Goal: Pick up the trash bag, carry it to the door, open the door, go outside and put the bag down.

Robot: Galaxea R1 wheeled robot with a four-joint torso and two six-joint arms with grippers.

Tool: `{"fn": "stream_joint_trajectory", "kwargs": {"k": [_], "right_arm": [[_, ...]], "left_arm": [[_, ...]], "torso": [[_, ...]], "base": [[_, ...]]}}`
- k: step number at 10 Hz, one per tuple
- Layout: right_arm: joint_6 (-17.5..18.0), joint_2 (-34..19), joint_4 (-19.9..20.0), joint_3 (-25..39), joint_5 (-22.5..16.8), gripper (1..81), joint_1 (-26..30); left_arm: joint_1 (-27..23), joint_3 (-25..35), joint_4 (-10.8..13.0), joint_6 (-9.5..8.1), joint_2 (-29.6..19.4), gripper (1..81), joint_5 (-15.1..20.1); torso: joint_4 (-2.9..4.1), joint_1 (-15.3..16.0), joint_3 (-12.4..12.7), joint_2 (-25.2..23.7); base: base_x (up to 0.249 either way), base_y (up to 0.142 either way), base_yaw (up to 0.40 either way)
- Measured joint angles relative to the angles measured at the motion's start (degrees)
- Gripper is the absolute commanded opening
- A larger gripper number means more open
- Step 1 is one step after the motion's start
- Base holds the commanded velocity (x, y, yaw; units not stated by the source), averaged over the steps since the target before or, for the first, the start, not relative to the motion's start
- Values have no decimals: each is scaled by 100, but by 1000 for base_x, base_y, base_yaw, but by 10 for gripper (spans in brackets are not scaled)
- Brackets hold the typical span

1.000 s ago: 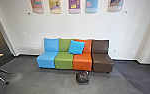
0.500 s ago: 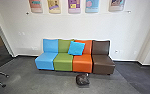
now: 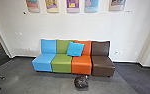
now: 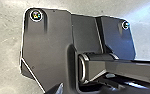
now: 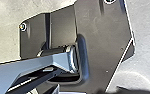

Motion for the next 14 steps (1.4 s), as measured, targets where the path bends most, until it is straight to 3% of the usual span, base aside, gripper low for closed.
{"fn": "stream_joint_trajectory", "kwargs": {"k": [10,14], "right_arm": [[0,21,0,0,-6,811,0],[0,22,-4,0,-13,811,-2]], "left_arm": [[22,7,-4,0,-1,811,6],[26,11,-4,0,63,811,9]], "torso": [[0,-2,0,0],[0,-3,0,0]], "base": [[151,-87,0],[151,0,0]]}}
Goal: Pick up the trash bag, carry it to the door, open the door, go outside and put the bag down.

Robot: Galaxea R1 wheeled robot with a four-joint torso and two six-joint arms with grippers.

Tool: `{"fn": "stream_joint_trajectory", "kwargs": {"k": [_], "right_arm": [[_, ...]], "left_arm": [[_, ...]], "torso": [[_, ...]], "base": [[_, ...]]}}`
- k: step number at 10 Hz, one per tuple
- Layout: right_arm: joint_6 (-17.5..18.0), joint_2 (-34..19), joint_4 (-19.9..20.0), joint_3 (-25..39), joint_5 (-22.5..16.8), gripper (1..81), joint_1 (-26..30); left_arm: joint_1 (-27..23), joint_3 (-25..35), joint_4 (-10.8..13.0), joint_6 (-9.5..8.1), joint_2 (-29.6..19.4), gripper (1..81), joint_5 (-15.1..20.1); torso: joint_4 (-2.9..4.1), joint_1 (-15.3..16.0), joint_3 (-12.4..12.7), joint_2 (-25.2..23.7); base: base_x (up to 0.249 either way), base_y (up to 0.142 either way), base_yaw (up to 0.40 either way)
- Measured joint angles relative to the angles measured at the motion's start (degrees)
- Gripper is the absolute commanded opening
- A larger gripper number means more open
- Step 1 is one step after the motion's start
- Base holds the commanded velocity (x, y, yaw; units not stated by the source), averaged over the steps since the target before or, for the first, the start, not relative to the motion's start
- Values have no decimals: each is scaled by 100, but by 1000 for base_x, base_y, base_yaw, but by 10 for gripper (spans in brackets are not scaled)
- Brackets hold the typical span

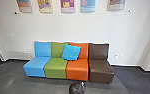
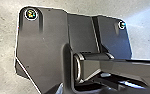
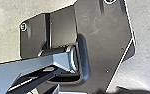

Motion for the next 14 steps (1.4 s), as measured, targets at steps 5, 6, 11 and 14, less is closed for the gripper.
{"fn": "stream_joint_trajectory", "kwargs": {"k": [5,6,11,14], "right_arm": [[0,-6,2,0,5,811,33],[2,-6,2,0,5,811,30],[2,13,-6,0,7,811,33],[0,74,-20,5,-2,811,33]], "left_arm": [[0,-4,-24,-24,-21,811,-2],[-6,-4,-73,-27,-17,811,-9],[-4,-52,-423,-29,-15,811,-5],[-2,-54,-421,-29,-12,811,-5]], "torso": [[0,1,0,0],[0,1,0,0],[0,1,0,0],[0,1,0,0]], "base": [[151,0,0],[151,0,0],[151,0,0],[150,0,0]]}}
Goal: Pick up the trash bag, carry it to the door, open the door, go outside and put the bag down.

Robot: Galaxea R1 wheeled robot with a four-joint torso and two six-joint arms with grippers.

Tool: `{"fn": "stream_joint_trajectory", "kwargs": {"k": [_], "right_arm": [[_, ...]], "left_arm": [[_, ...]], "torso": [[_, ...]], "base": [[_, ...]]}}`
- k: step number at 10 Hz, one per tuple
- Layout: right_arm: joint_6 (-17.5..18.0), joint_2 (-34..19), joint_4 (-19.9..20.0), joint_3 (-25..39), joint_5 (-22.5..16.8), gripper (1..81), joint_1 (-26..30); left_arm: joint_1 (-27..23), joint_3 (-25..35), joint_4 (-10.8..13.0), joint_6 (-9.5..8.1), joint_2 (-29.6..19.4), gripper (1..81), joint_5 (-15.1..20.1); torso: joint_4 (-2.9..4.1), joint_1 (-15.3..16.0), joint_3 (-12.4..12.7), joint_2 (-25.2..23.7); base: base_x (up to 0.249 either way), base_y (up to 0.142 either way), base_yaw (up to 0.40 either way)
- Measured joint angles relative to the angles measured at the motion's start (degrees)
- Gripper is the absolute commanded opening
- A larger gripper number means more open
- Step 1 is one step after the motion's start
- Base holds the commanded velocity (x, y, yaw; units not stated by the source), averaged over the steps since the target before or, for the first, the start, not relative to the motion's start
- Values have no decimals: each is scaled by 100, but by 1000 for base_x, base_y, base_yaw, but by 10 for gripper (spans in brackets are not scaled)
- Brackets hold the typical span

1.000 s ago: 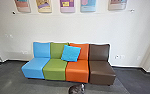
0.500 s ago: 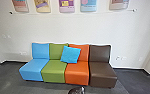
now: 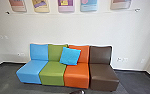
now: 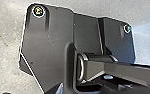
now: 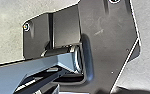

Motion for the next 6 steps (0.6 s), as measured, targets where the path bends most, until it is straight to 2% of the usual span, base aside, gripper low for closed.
{"fn": "stream_joint_trajectory", "kwargs": {"k": [6], "right_arm": [[0,20,-2,-5,-20,811,0]], "left_arm": [[30,-7,0,2,0,811,0]], "torso": [[0,0,0,0]], "base": [[149,0,0]]}}
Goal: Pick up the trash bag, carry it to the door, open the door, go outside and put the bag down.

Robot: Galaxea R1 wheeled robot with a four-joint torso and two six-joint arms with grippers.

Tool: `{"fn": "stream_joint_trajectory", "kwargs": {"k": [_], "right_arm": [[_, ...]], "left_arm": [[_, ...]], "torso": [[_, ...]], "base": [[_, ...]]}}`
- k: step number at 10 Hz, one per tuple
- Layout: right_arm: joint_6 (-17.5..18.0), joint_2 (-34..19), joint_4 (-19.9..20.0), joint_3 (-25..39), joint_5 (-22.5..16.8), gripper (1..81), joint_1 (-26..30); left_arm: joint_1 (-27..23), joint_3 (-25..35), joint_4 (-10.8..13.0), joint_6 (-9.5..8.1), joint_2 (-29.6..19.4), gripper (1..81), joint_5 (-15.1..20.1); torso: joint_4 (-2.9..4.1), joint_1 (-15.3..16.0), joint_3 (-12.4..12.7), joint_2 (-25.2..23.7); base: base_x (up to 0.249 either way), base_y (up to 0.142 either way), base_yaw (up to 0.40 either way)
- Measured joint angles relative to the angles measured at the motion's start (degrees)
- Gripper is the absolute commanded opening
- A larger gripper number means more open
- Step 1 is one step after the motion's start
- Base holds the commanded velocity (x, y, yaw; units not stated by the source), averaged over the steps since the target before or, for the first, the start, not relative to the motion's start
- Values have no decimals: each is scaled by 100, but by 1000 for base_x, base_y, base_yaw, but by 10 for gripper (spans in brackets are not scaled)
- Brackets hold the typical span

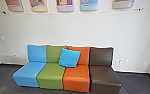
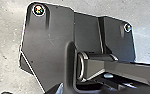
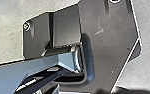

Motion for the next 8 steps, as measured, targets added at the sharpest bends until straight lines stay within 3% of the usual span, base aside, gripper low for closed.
{"fn": "stream_joint_trajectory", "kwargs": {"k": [8], "right_arm": [[-17,13,-2,0,-30,811,0]], "left_arm": [[0,-4,0,2,-2,811,-2]], "torso": [[0,0,0,0]], "base": [[149,0,0]]}}
